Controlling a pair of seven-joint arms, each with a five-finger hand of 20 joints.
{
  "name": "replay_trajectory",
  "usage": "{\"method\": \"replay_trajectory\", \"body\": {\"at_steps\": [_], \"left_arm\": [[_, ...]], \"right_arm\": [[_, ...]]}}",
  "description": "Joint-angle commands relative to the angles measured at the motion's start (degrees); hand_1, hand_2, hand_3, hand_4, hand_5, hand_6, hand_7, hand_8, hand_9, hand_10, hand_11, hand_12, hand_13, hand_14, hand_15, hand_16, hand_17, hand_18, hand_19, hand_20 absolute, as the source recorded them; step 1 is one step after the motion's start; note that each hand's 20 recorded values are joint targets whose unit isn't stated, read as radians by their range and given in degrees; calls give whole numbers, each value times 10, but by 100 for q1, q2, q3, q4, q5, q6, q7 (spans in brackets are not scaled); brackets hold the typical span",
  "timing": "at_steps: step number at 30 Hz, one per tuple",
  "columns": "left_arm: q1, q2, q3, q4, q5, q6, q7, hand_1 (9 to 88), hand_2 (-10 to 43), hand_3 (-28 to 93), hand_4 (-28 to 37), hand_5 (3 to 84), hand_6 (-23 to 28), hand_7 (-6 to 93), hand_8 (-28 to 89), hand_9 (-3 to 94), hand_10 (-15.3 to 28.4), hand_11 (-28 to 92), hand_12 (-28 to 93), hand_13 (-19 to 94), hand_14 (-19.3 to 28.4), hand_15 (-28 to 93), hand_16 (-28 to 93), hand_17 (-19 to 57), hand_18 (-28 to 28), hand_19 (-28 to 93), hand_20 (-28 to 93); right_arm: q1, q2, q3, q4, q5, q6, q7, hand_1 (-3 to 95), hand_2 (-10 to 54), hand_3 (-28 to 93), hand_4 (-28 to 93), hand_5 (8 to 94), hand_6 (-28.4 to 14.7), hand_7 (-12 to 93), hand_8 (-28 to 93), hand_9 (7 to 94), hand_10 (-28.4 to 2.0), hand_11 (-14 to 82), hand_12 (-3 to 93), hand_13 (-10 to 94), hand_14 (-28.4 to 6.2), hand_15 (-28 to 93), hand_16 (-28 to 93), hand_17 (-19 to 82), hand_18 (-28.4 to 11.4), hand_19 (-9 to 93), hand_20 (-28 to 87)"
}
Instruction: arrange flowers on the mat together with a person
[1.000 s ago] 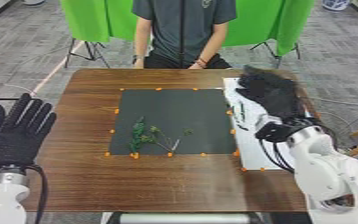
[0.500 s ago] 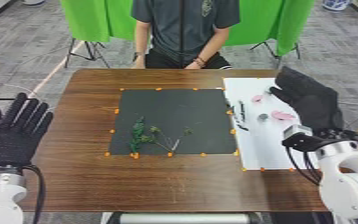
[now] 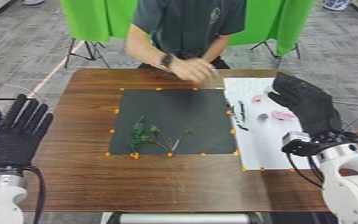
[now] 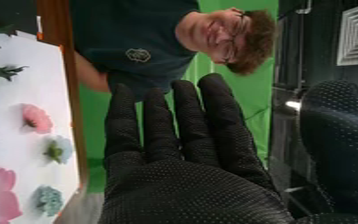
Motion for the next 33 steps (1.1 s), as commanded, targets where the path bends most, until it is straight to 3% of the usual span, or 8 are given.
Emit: {"method": "replay_trajectory", "body": {"at_steps": [1,14,23,33], "left_arm": [[18,1,120,-28,-37,-70,-13,250,142,716,-283,427,75,75,-90,353,134,156,47,267,117,173,-64,-13,97,221,92],[15,58,142,-56,6,-77,-60,252,141,715,-283,426,75,75,-90,353,134,159,47,267,118,175,-65,-15,98,224,92],[155,-20,97,-99,11,0,-105,253,142,712,-283,428,76,75,-90,354,134,159,47,268,120,177,-64,-15,97,223,91],[75,-14,136,-72,-7,-76,-90,252,143,714,-283,429,75,76,-90,357,134,160,47,269,120,178,-65,-16,98,225,92]], "right_arm": [[105,61,-60,-21,-156,-59,-17,144,96,828,-235,418,-66,95,-100,372,-126,48,107,276,-89,92,68,129,-128,288,73],[135,139,-279,-32,-462,65,35,162,81,826,-235,424,-64,104,-102,373,-125,51,109,285,-93,95,77,125,-133,303,73],[140,165,-346,-15,-693,49,107,178,65,822,-233,423,-65,105,-102,371,-125,50,108,284,-92,93,81,124,-133,308,70],[265,349,-485,61,-1142,227,141,197,48,819,-232,422,-65,110,-104,364,-128,51,110,279,-95,95,82,133,-130,324,71]]}}
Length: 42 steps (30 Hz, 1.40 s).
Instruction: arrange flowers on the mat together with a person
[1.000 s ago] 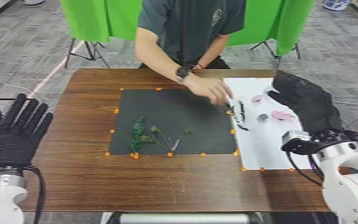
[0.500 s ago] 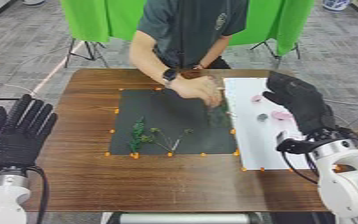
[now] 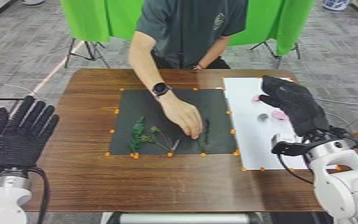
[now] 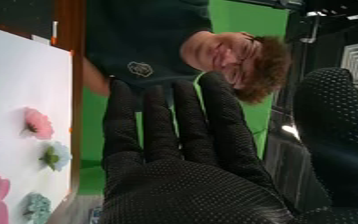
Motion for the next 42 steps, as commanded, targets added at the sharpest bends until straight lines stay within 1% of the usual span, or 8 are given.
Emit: {"method": "replay_trajectory", "body": {"at_steps": [1,11,14,16,22,28,38,42], "left_arm": [[30,-57,14,-7,-6,-43,-46,251,143,714,-283,429,75,76,-90,356,134,160,47,270,120,179,-64,-16,98,225,92],[37,-89,44,-14,-38,-43,-19,250,143,715,-283,428,75,76,-90,358,135,159,48,270,120,179,-66,-15,97,224,91],[14,-87,77,1,-91,-73,-22,250,143,715,-283,429,75,76,-90,358,135,160,48,271,121,180,-65,-15,98,224,91],[-11,-92,100,8,-71,-64,-48,251,143,715,-283,429,75,77,-90,358,135,161,48,272,122,182,-64,-16,98,226,92],[-55,-76,126,30,-86,-32,-86,251,143,714,-283,429,75,78,-90,360,135,161,50,275,123,186,-64,-15,99,228,93],[-26,-68,84,27,-95,-17,-93,253,143,714,-283,428,73,79,-90,359,134,161,50,264,119,182,-65,-17,101,227,91],[-122,-62,275,103,-69,-68,-289,253,143,715,-283,424,71,79,-90,357,132,158,51,254,123,182,-62,-19,101,227,90],[-122,-66,295,101,-75,-61,-276,252,142,716,-283,424,71,79,-90,356,132,157,52,252,123,180,-61,-20,101,226,90]], "right_arm": [[164,186,-121,76,-541,145,53,198,47,819,-232,422,-65,111,-104,364,-128,51,110,277,-96,97,82,133,-130,325,71],[517,446,-347,270,-2404,95,576,283,-31,809,-240,401,-66,132,-106,348,-162,62,122,277,-124,160,91,137,-126,351,68],[629,670,-574,329,-3668,353,899,408,-92,810,-270,381,-69,144,-111,342,-168,80,129,321,-113,269,96,177,-121,483,85],[673,843,-841,378,-4830,776,1205,461,-95,814,-280,383,-54,181,-134,372,-151,110,126,374,-89,346,115,214,-121,582,111],[742,969,-1016,452,-6733,172,1582,484,-95,809,-283,435,-31,190,-144,426,-127,125,144,439,-87,534,200,250,-152,737,227],[893,990,-1219,690,-7381,-431,1467,482,-95,796,-283,437,-21,185,-143,430,-88,142,161,422,-102,639,262,236,-169,740,312],[1565,1085,-2031,1453,-7621,-292,1599,493,-95,777,-283,436,-13,185,-144,442,-86,127,141,449,-93,628,251,252,-172,729,339],[1759,1069,-2295,1708,-7674,-236,1764,507,-95,756,-283,444,-10,188,-143,453,-86,128,138,492,-83,595,239,270,-173,739,342]]}}
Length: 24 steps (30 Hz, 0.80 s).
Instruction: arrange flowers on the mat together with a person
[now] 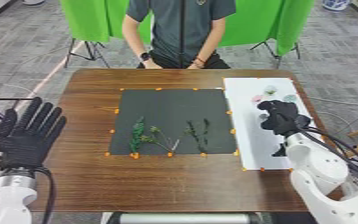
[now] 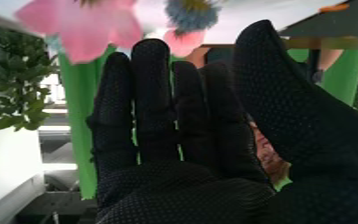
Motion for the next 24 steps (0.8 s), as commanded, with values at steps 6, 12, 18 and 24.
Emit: {"method": "replay_trajectory", "body": {"at_steps": [6,12,18,24], "left_arm": [[65,-53,74,10,-64,22,-99,253,142,715,-283,427,74,79,-89,355,132,157,53,250,125,185,-57,-19,100,225,90],[107,-75,27,-37,-160,83,-110,254,143,715,-283,429,75,80,-89,358,133,163,55,249,127,189,-56,-19,99,226,91],[104,-76,28,-25,-161,37,-119,254,146,715,-283,433,76,82,-90,360,134,166,55,254,131,197,-56,-18,98,229,92],[61,-65,59,2,-156,25,-162,254,147,715,-283,434,77,83,-90,362,135,167,54,256,133,203,-58,-19,98,231,91]], "right_arm": [[301,-48,-436,376,33,51,724,557,-95,692,-283,476,-14,195,-144,473,-97,134,142,523,-69,546,327,315,-161,747,338],[315,-157,-473,445,365,-52,1019,588,-95,644,-283,517,-1,202,-145,509,-92,143,147,557,-65,489,352,339,-160,746,324],[321,-230,-565,495,430,123,914,660,-95,534,-283,627,45,227,-160,631,-74,150,149,632,-35,372,418,389,-129,727,276],[190,-212,-573,391,506,393,852,670,-95,537,-283,709,44,330,-39,779,-55,66,315,686,-24,352,474,422,-122,735,273]]}}
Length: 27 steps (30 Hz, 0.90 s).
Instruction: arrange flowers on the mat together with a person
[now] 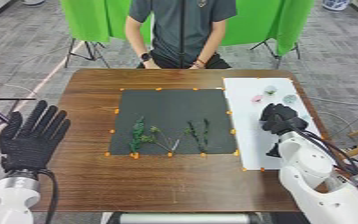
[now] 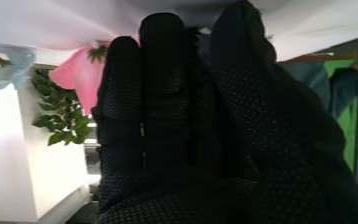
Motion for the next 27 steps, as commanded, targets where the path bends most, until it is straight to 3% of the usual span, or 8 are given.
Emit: {"method": "replay_trajectory", "body": {"at_steps": [1,8,11,12,14,18,22,27], "left_arm": [[38,-46,7,7,-38,8,-95,254,147,715,-283,434,77,83,-90,362,135,167,54,256,133,203,-58,-19,98,231,91],[70,-49,-94,11,-34,37,-15,254,146,716,-283,434,77,82,-90,362,135,167,55,257,136,207,-59,-19,98,232,91],[132,-44,-184,-64,-28,253,-152,256,147,714,-283,434,77,83,-89,362,135,167,55,257,136,207,-60,-18,98,232,90],[121,-41,-160,-34,-21,205,-147,256,148,714,-283,435,77,83,-89,363,135,168,55,258,136,208,-60,-18,98,232,90],[104,-43,-111,-6,-129,141,-102,255,150,716,-283,436,78,83,-90,363,136,169,55,259,136,209,-61,-19,98,234,91],[-38,-64,-14,98,-72,235,-162,255,149,717,-283,436,79,81,-90,362,136,167,54,259,133,206,-63,-20,98,237,90],[-276,-35,191,228,-96,225,-101,256,152,713,-283,436,79,81,-89,365,138,170,54,261,131,206,-64,-19,97,237,89],[-335,33,259,254,-92,257,-27,256,153,713,-283,436,78,81,-89,364,137,171,53,262,130,207,-66,-18,96,237,89]], "right_arm": [[-229,-48,-110,-111,151,233,-54,669,-95,541,-283,714,43,341,-33,791,-56,64,325,690,-24,354,477,422,-124,739,276],[-90,-87,-304,-1115,234,463,200,648,-95,610,-283,732,37,343,-18,813,-59,60,342,695,-29,352,485,387,-158,753,312],[357,-269,-708,-1356,382,212,214,647,-95,628,-283,734,31,333,-12,812,-62,59,341,691,-33,358,487,380,-167,756,320],[511,-336,-851,-1404,428,143,159,646,-95,632,-283,736,28,327,-11,810,-63,58,340,690,-35,361,485,378,-168,758,322],[818,-492,-1170,-1392,496,137,-63,645,-95,637,-283,737,27,318,-7,806,-68,57,337,686,-36,367,482,375,-170,759,325],[1689,-883,-1900,-873,566,-8,-380,642,-95,639,-283,732,23,311,0,801,-71,58,339,682,-37,374,480,373,-173,760,328],[2323,-1269,-2337,-442,1013,-269,-312,640,-95,639,-283,725,21,310,4,797,-75,59,339,679,-39,378,477,367,-177,760,330],[2636,-1610,-2857,-197,1235,-436,-465,637,-95,636,-283,718,14,306,0,790,-75,59,339,676,-40,385,474,366,-179,761,332]]}}
